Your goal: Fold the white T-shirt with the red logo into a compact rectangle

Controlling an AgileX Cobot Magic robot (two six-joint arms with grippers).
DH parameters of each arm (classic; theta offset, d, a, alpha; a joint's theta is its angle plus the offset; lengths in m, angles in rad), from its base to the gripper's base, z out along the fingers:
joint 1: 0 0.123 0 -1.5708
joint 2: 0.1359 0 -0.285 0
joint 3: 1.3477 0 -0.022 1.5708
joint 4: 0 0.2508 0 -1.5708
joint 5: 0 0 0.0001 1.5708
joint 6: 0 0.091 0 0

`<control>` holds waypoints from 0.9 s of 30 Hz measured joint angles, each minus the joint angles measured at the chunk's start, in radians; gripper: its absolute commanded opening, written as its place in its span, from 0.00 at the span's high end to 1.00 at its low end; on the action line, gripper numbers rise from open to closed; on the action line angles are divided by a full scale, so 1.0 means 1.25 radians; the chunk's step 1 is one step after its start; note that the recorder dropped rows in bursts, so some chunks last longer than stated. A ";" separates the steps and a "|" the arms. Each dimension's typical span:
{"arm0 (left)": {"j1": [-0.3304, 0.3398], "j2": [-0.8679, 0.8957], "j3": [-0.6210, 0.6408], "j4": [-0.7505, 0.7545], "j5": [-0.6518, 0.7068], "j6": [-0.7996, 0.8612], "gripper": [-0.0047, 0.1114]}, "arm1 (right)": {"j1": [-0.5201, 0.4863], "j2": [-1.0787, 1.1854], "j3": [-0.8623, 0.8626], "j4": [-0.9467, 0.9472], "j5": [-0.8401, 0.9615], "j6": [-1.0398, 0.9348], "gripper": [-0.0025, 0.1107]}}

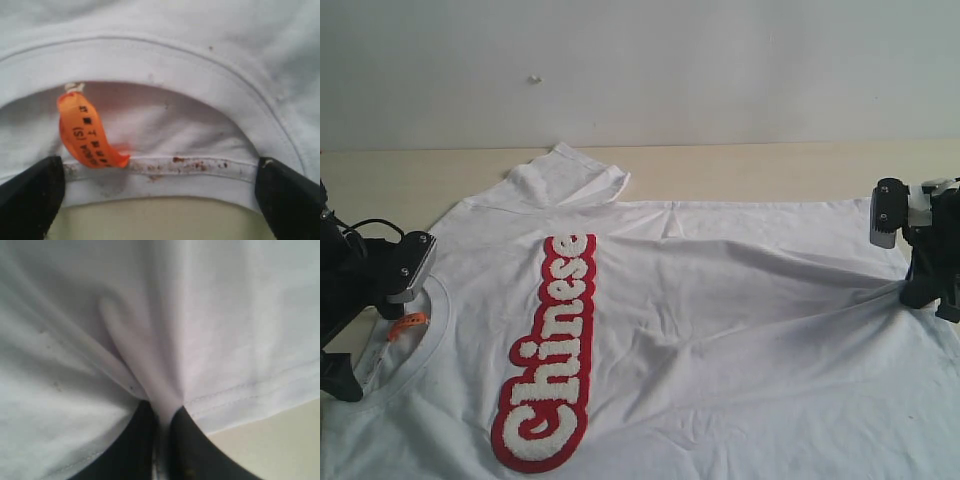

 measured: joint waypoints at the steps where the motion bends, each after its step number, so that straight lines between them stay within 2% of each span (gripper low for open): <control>1: 0.000 0.000 0.000 0.000 0.000 0.000 0.05 | 0.000 0.000 0.000 0.000 0.000 0.000 0.98; 24: 0.000 0.006 -0.002 -0.006 -0.021 -0.009 0.06 | 0.000 0.000 0.000 0.000 0.000 0.000 0.98; 27: 0.000 0.008 -0.002 -0.010 -0.031 -0.047 0.10 | 0.000 0.000 0.000 0.000 0.000 0.000 0.98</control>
